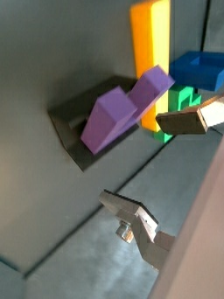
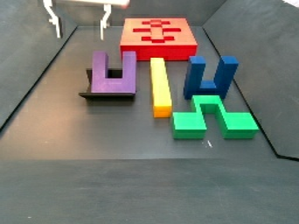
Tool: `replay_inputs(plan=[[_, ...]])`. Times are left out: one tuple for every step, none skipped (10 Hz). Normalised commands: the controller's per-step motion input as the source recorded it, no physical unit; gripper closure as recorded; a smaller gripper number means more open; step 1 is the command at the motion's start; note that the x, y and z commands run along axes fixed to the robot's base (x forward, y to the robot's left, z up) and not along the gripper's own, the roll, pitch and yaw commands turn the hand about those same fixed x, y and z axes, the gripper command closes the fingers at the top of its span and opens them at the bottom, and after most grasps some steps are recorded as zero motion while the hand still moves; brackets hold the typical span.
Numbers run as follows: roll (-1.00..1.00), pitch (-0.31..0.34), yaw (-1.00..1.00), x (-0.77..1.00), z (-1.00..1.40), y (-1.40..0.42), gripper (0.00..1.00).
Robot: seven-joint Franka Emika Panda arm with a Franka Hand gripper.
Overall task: Pick up the purple object. Move up. Place the purple object on the fixture. Regrasp the purple object. Move to above the board. Insert the purple object.
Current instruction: Regrasp the purple object.
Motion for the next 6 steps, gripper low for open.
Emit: replay_inputs(plan=[[0.84, 0.211, 0.00, -0.37, -0.09, 0.03, 0.00], [0.97, 0.271, 0.00, -0.23, -0.10, 0.00, 0.00], [1.00, 0.220, 0.07, -0.05, -0.19, -0.07, 0.00], [0.81, 0.186, 0.15, -0.04, -0.14, -0.19, 0.00], [0.51, 0.103, 0.17, 0.13, 0.00, -0.16, 0.00], [0.64, 0.149, 0.16, 0.29, -0.18, -0.18, 0.00]])
